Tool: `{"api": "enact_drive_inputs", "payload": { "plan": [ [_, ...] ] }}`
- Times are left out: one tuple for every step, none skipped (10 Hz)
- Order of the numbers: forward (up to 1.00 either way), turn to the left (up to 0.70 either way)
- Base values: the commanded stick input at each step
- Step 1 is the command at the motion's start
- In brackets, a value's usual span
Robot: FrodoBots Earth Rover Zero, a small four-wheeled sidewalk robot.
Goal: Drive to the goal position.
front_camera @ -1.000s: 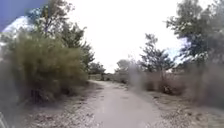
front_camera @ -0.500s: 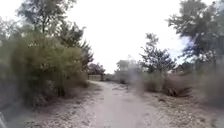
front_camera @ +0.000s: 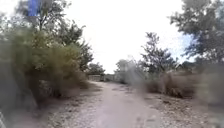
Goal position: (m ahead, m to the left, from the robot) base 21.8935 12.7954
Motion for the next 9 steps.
{"api": "enact_drive_inputs", "payload": {
  "plan": [
    [0.45, 0.0],
    [0.45, 0.0],
    [0.45, 0.0],
    [0.45, 0.0],
    [0.45, 0.0],
    [0.45, 0.0],
    [0.45, 0.0],
    [0.45, 0.0],
    [0.45, 0.0]
  ]
}}
